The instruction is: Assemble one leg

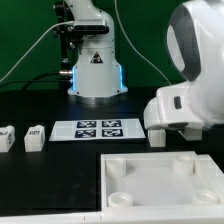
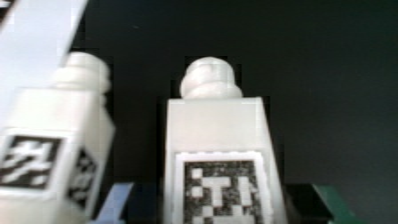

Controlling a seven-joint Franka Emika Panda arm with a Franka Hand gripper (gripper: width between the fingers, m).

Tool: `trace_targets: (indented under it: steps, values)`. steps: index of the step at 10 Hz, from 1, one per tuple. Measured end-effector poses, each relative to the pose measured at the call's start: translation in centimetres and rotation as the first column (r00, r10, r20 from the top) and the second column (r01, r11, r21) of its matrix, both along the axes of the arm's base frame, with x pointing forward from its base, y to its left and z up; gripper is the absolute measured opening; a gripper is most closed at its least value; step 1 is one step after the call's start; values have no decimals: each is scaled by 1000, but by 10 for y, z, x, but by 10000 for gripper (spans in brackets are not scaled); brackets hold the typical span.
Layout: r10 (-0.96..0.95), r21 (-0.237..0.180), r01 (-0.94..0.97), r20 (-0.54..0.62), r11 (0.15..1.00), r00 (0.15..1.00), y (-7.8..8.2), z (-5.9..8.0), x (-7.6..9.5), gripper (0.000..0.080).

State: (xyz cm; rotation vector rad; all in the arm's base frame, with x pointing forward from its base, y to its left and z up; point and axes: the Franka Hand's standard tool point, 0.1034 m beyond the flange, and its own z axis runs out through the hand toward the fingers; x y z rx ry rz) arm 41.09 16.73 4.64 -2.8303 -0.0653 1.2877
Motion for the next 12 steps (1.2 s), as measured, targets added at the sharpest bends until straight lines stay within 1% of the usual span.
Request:
trace_targets:
  steps: [1, 2, 3, 4, 5, 6, 7, 9, 10, 11, 12]
  values:
    - [27, -3, -27, 108, 1000, 994, -5, 19, 16, 291]
    - [40, -4, -40, 242, 999, 969, -10, 37, 27, 291]
    - [43, 9, -49, 352, 999, 935, -13, 48, 31, 291]
    - [45, 11, -56, 444, 998, 895, -16, 58, 37, 291]
    - [39, 16, -58, 553, 998, 832, -14, 65, 41, 291]
    - [30, 26, -59, 627, 998, 778, -14, 63, 39, 291]
    - [18, 36, -59, 684, 998, 729, -13, 62, 40, 291]
    - [-14, 67, -67, 804, 996, 594, -10, 63, 44, 291]
    - [-27, 81, -80, 852, 993, 523, -12, 64, 48, 291]
    - [6, 69, -134, 870, 989, 494, -28, 73, 67, 291]
    - [-19, 73, -129, 924, 989, 382, -36, 90, 100, 291]
